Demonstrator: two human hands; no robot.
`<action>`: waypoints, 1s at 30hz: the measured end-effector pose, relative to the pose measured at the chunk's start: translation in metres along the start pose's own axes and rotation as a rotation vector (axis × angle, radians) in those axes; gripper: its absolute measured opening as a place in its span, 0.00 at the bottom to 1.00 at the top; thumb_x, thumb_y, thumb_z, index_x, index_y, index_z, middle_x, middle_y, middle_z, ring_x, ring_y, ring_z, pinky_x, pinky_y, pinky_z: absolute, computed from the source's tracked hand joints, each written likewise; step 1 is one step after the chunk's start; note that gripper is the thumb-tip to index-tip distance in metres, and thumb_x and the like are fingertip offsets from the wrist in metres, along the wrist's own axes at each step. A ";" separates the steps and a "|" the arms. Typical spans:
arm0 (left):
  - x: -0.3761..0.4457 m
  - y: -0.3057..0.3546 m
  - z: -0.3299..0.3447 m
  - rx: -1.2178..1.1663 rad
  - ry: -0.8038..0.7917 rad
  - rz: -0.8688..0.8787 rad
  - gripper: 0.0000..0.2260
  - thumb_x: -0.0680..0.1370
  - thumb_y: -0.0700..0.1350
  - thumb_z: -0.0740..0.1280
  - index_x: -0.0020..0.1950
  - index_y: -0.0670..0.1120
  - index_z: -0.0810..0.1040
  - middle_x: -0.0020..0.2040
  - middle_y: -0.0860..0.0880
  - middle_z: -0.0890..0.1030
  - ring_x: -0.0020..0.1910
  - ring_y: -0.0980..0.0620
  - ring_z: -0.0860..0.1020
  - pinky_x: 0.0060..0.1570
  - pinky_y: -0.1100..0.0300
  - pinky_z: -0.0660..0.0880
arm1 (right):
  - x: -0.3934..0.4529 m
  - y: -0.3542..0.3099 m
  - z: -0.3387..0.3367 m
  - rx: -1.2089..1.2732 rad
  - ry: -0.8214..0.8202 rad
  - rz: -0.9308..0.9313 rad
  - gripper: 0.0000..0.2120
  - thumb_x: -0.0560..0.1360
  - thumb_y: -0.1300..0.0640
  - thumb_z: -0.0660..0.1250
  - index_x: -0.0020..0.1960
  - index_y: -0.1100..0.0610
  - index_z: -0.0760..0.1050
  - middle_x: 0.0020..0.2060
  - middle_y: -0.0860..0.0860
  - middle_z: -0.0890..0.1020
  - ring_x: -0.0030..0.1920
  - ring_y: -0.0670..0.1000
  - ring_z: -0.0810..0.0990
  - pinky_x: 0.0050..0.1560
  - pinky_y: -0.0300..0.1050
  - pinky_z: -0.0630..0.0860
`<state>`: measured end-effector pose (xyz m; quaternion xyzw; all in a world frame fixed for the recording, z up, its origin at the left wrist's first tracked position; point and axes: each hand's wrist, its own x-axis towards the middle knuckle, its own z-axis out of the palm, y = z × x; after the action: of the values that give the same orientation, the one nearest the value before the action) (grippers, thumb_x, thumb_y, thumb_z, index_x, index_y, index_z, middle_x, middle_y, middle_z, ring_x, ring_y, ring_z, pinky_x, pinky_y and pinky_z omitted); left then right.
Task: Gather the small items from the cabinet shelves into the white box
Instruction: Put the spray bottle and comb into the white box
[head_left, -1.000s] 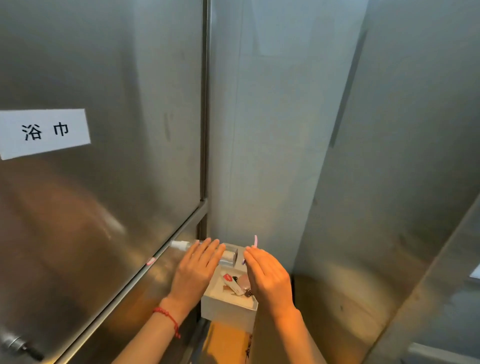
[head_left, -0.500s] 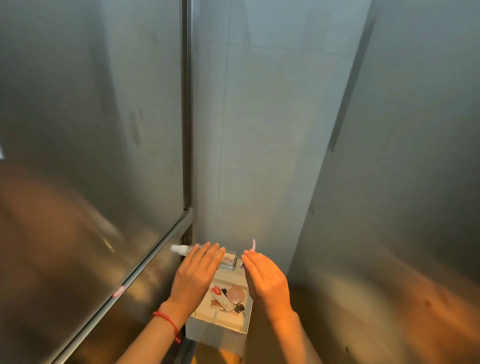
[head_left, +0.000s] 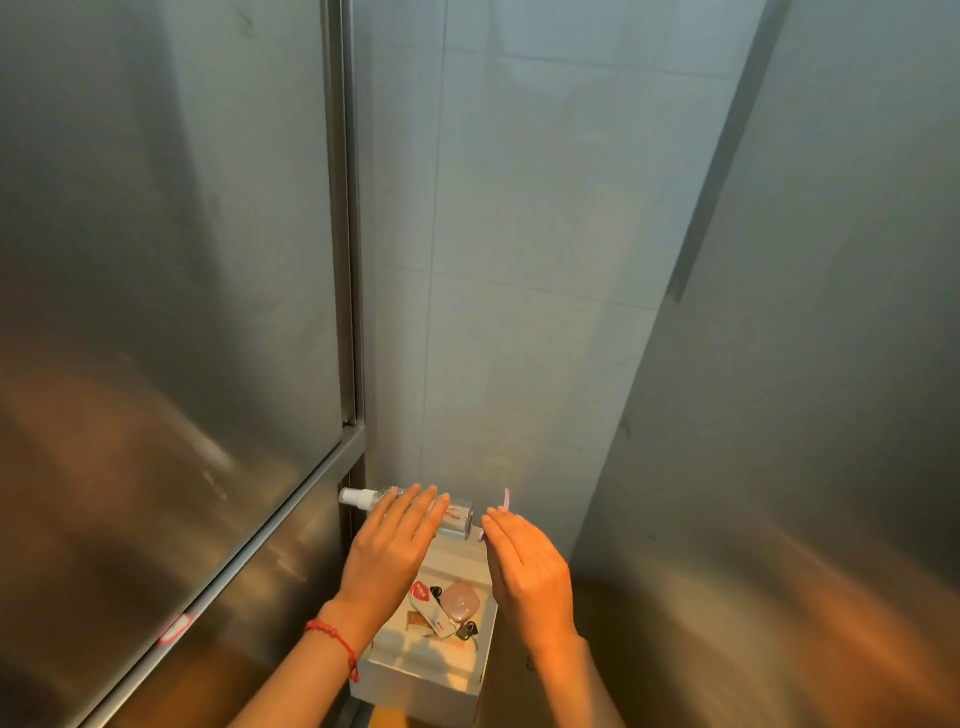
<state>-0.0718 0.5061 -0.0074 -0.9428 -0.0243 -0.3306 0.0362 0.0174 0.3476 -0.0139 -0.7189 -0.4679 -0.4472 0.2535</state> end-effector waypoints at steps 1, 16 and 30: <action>0.002 -0.002 0.003 -0.004 -0.003 0.000 0.34 0.54 0.46 0.84 0.58 0.41 0.81 0.55 0.43 0.82 0.54 0.44 0.81 0.52 0.45 0.77 | -0.001 0.002 0.003 0.000 -0.003 0.009 0.15 0.79 0.60 0.58 0.49 0.62 0.83 0.46 0.55 0.85 0.47 0.51 0.84 0.52 0.44 0.79; 0.013 -0.030 0.061 -0.084 -0.025 0.099 0.35 0.51 0.45 0.85 0.56 0.40 0.82 0.53 0.42 0.83 0.52 0.43 0.82 0.51 0.45 0.78 | -0.011 0.008 0.041 -0.043 -0.170 0.128 0.19 0.57 0.65 0.82 0.47 0.64 0.84 0.45 0.57 0.85 0.46 0.53 0.84 0.49 0.45 0.80; -0.008 -0.038 0.132 -0.104 -0.116 0.072 0.33 0.49 0.45 0.85 0.53 0.40 0.83 0.51 0.42 0.83 0.51 0.43 0.82 0.48 0.43 0.77 | -0.065 0.023 0.102 0.028 -0.298 0.186 0.09 0.73 0.62 0.65 0.48 0.64 0.83 0.47 0.58 0.84 0.48 0.54 0.84 0.51 0.49 0.78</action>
<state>0.0011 0.5550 -0.1128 -0.9612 0.0247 -0.2746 -0.0023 0.0690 0.3886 -0.1178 -0.8137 -0.4381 -0.3039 0.2315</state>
